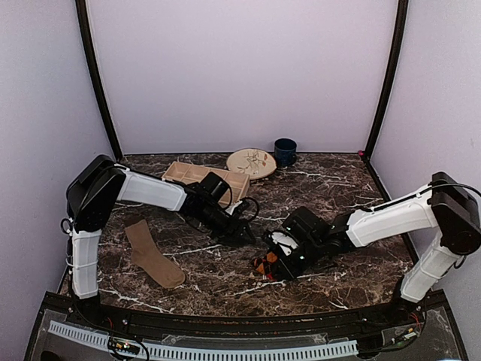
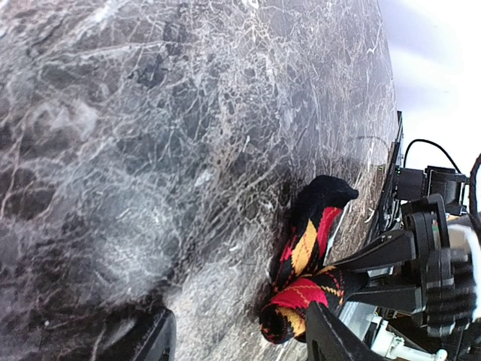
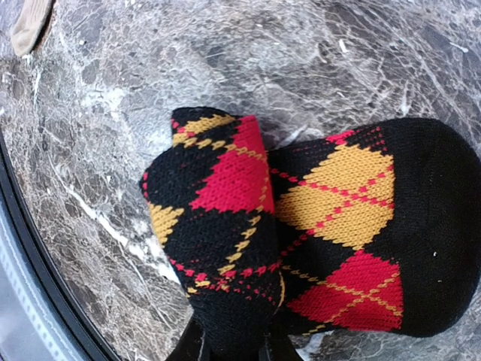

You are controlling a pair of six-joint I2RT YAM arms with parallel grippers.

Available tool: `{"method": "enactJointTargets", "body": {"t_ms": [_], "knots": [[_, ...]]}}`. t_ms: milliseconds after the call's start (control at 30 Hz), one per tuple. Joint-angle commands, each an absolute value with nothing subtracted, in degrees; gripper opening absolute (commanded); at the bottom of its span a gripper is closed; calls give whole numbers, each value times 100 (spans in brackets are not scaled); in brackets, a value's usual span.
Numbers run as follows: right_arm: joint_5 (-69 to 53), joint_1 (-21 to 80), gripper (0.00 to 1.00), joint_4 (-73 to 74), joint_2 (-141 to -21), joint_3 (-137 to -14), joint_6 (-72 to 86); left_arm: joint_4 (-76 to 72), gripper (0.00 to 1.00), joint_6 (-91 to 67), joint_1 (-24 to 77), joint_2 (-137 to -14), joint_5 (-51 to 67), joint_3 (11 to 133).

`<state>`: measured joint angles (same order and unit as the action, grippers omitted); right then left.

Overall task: Roll the socks
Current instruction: Roll the sock at the center of the board.

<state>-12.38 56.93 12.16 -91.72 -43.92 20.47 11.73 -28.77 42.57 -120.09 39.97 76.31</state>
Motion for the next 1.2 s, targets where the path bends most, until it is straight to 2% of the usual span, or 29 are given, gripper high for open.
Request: {"method": "enactJointTargets", "body": {"t_ms": [0, 333, 700, 1167], "knots": [[-1749, 5386, 13, 1246, -9386, -4385, 2131, 1266, 62, -2856, 4171, -12018, 3198, 7061], [-3253, 4692, 13, 968, -9750, -4425, 2436, -39, 62, -2500, 4230, -11324, 3847, 6246], [-4429, 4277, 13, 789, -10129, -4417, 2833, 93, 63, -1808, 4764, -11318, 3821, 6558], [-4995, 4121, 13, 579, -10313, -4307, 3076, 21, 63, -1652, 4912, -11413, 3704, 6769]]}}
